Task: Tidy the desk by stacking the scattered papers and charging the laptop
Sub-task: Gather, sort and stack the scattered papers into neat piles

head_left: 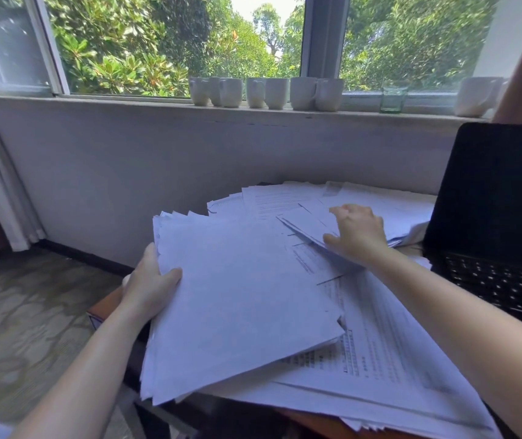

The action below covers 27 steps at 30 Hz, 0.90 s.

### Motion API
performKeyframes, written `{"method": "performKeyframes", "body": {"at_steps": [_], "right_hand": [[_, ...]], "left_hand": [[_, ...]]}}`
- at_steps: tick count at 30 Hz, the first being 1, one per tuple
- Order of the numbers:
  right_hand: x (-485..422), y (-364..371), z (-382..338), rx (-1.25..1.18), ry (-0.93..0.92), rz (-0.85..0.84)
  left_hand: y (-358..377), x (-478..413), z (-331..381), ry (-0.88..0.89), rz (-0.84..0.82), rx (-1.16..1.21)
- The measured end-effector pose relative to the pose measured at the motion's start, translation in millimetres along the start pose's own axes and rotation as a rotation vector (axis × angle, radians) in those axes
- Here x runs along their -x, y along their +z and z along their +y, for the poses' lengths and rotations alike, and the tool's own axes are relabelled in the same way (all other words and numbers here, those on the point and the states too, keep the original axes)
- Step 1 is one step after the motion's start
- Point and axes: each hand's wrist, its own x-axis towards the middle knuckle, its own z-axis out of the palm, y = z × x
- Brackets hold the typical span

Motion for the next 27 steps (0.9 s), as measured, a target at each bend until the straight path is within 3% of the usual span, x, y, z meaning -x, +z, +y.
{"method": "performKeyframes", "body": {"at_steps": [4, 6, 15, 18, 21, 27], "right_hand": [[-12, 12, 18, -0.038, 0.262, -0.246], [-12, 21, 22, -0.044, 0.328, -0.286], [-13, 13, 32, 0.201, 0.203, -0.127], [-8, 8, 35, 0.111, 0.197, -0.03], [5, 0, 23, 0.014, 0.059, 0.11], [55, -7, -15, -0.262, -0.403, 0.318]], "left_hand": [[0, -2, -3, -0.008, 0.003, 0.023], [0, -3, -3, -0.013, 0.005, 0.036], [0, -3, -2, -0.026, 0.008, 0.044], [-1, 1, 4, -0.017, -0.001, 0.022], [-1, 1, 4, -0.019, -0.005, 0.019], [-1, -1, 4, -0.033, 0.002, 0.039]]}}
